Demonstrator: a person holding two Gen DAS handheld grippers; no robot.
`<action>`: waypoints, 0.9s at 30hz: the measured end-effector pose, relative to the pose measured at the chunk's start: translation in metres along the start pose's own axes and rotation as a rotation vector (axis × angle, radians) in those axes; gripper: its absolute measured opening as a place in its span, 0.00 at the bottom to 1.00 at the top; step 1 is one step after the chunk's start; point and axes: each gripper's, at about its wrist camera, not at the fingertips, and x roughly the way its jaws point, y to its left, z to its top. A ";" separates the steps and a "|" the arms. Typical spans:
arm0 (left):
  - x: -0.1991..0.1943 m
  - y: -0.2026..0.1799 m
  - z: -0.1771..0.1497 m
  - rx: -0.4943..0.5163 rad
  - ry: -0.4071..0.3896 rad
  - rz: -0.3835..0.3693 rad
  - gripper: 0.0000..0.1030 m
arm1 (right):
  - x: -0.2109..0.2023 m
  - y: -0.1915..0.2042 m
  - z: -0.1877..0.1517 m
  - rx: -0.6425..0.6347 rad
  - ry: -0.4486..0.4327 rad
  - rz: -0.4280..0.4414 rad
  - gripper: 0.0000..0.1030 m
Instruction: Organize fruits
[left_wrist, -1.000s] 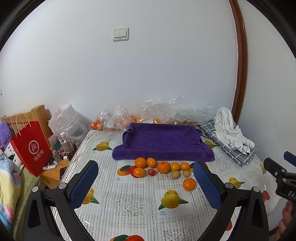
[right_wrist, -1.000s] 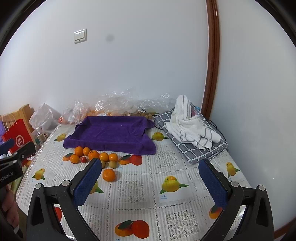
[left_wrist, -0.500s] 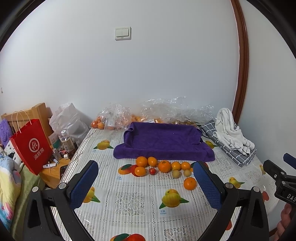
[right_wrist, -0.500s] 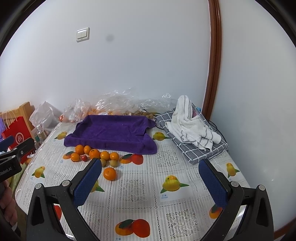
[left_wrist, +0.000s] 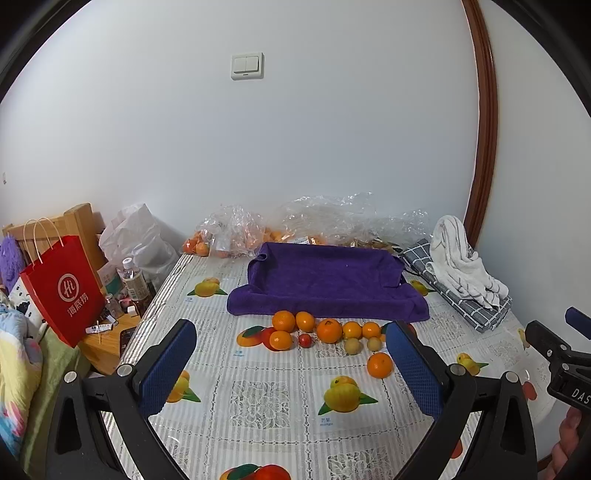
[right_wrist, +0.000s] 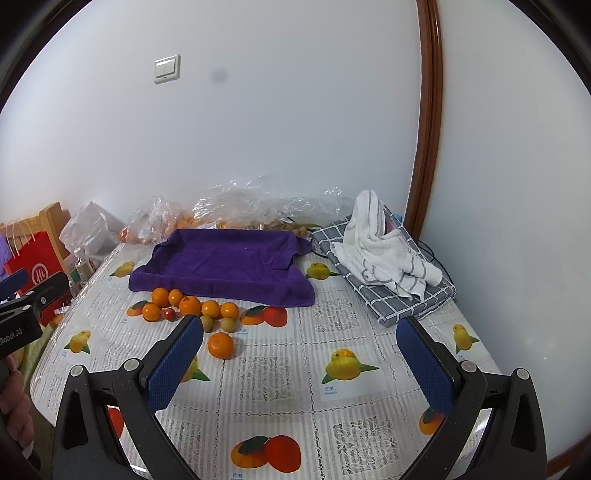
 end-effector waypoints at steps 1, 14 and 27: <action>0.000 0.000 0.000 0.000 0.000 0.000 1.00 | 0.000 -0.001 0.000 0.004 0.000 0.000 1.00; -0.001 0.000 0.001 -0.002 0.000 0.002 1.00 | -0.001 0.001 -0.002 -0.004 -0.003 0.002 1.00; 0.000 0.002 0.004 -0.022 0.012 0.000 1.00 | -0.001 0.004 -0.002 -0.004 -0.007 0.009 1.00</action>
